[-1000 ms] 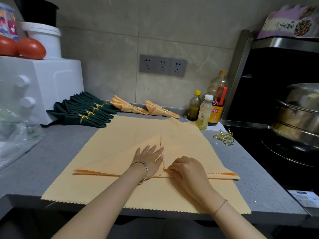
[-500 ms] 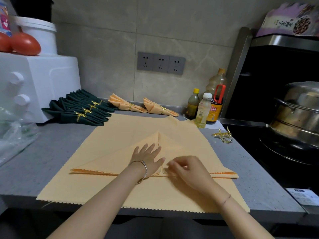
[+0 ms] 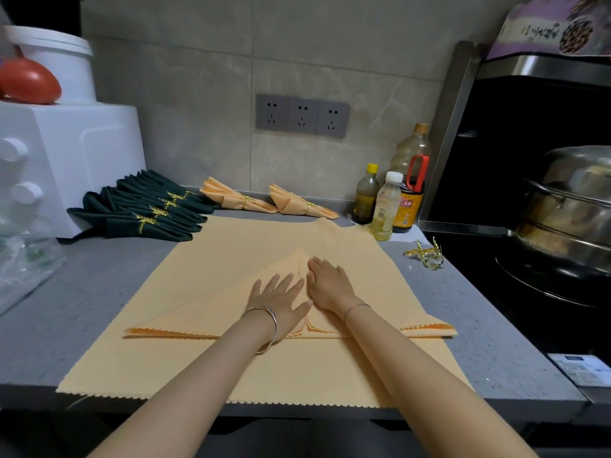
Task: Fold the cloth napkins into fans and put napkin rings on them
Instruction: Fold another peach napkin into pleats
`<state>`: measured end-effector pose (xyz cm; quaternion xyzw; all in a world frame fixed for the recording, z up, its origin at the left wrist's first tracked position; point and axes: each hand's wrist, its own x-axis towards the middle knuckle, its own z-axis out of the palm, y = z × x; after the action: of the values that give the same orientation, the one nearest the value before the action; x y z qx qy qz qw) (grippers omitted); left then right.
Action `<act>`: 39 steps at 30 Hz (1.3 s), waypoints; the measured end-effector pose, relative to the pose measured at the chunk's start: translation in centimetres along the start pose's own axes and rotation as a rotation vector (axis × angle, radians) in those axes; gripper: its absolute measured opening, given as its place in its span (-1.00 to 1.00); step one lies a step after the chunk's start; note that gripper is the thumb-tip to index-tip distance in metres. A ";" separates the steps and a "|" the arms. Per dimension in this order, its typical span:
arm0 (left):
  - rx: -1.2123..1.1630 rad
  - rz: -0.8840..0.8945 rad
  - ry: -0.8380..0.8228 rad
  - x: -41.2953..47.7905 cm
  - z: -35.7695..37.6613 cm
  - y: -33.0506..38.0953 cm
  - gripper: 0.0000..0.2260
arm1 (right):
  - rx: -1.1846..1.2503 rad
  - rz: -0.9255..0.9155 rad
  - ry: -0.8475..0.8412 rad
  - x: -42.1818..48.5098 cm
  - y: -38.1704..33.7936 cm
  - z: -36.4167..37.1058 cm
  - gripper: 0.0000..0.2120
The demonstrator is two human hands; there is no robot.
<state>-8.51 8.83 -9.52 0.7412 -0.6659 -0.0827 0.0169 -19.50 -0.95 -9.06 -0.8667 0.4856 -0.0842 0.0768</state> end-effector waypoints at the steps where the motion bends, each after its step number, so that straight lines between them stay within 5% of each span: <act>1: -0.001 -0.001 0.001 -0.1 0.0 0.0 -0.48 | -0.005 0.007 -0.002 -0.4 0.4 0.1 -0.55; 19: 0.008 0.009 -0.033 -0.5 -0.6 0.2 -0.49 | -0.036 0.327 0.012 -12.1 10.9 -2.5 -0.46; 29: 0.054 0.028 -0.073 -0.5 -1.5 -0.3 -0.50 | 0.030 0.044 0.013 -15.4 9.5 -3.1 -0.48; 39: -0.059 0.150 -0.045 -4.3 -0.9 0.7 -0.53 | -0.081 -0.069 -0.100 -15.9 9.9 -4.1 -0.18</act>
<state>-9.54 12.96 -8.13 0.6864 -0.7171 -0.1173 0.0298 -36.73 7.31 -8.30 -0.8885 0.4539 -0.0236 0.0628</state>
